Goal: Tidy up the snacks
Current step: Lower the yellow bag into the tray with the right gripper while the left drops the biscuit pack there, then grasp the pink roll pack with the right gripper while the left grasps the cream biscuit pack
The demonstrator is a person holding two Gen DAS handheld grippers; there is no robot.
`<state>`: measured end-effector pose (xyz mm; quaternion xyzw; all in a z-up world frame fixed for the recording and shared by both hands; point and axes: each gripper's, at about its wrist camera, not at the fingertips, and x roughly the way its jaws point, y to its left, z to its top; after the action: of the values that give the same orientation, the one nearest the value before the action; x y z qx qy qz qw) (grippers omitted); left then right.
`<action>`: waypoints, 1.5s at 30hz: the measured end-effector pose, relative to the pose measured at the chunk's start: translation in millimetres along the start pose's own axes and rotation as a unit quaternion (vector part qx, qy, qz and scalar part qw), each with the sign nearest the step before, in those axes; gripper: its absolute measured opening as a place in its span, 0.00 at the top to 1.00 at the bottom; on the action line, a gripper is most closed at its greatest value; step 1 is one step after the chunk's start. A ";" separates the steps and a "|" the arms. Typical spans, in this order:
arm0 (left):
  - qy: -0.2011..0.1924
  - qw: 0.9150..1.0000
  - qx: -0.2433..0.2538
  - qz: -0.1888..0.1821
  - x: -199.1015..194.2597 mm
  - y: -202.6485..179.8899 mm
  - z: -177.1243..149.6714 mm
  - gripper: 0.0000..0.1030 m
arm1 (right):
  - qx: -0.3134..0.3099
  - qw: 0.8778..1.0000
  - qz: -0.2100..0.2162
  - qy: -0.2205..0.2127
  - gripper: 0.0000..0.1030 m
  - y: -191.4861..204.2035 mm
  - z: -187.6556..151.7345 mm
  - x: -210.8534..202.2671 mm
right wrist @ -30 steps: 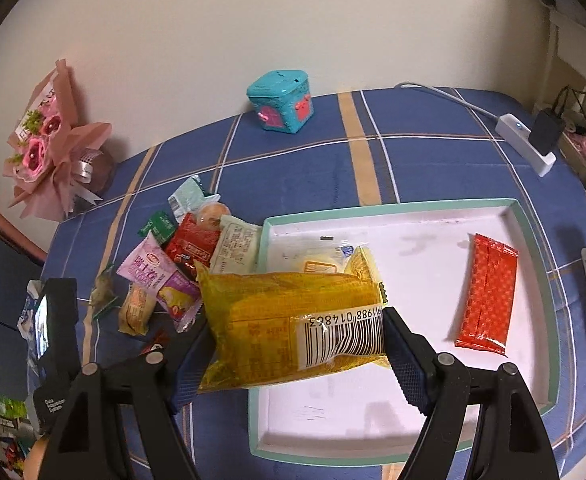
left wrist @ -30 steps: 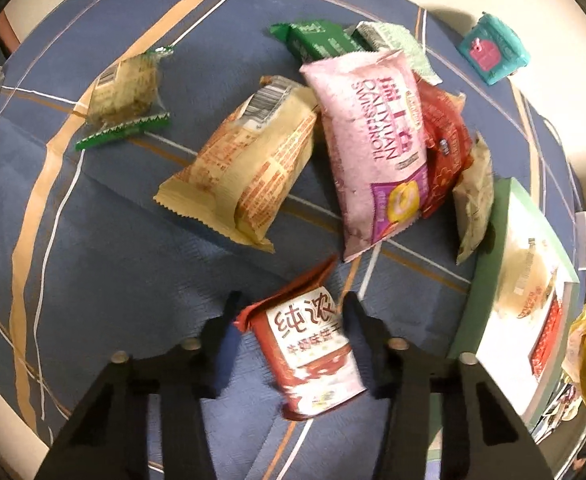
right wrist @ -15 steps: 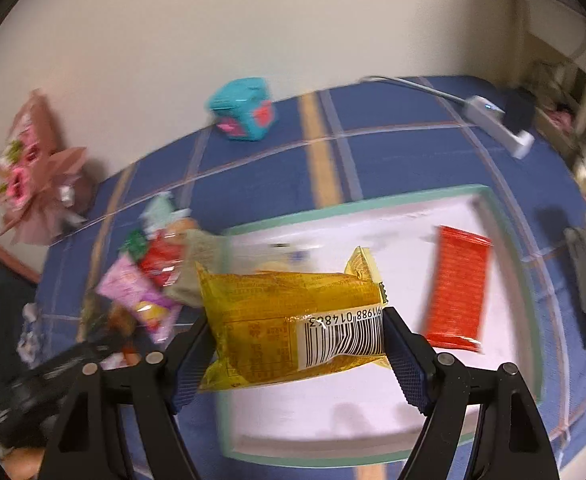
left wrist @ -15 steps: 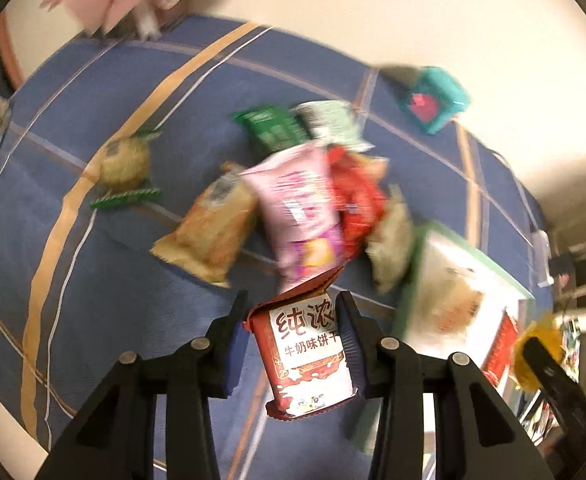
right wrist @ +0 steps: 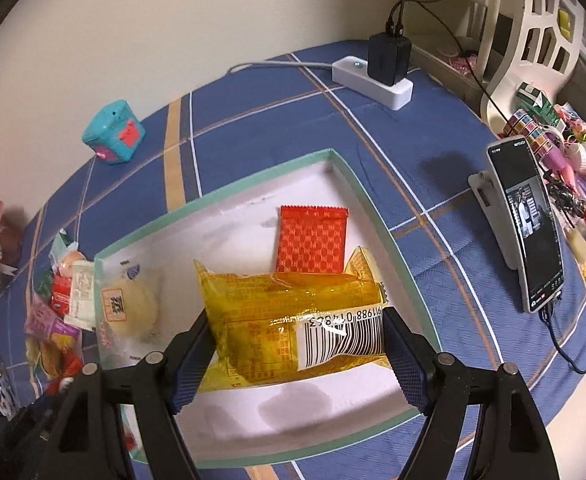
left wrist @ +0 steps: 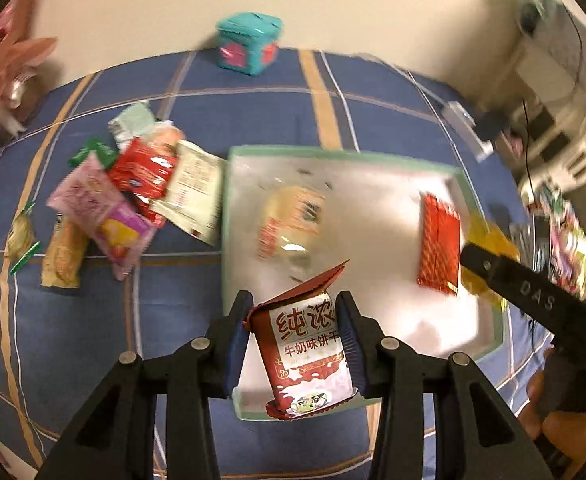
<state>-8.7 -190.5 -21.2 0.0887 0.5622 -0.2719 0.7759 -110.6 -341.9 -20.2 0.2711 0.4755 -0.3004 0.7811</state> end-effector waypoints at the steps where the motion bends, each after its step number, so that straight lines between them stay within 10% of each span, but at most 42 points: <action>1: 0.004 1.000 0.004 0.001 2.1 -3.1 -1.7 0.57 | -0.002 1.000 0.000 0.005 0.21 0.8 -0.9 1.8; 10: 0.028 0.999 0.025 0.034 23.2 -12.3 -4.2 0.57 | -0.031 0.999 -0.002 0.043 0.21 11.8 -11.6 20.2; 26: 0.022 0.997 -0.049 0.057 8.8 31.0 -0.8 0.14 | -0.039 0.998 0.018 0.043 0.00 20.6 -12.7 26.3; 45: -0.049 0.967 -0.167 0.185 -41.4 171.8 6.2 0.00 | -0.074 0.995 0.070 -0.013 0.00 56.6 -12.6 7.7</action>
<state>77.0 -36.2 -9.8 0.0469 0.5347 -0.0295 0.8432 -74.0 -296.5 -24.4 0.2415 0.4664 -0.2129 0.8239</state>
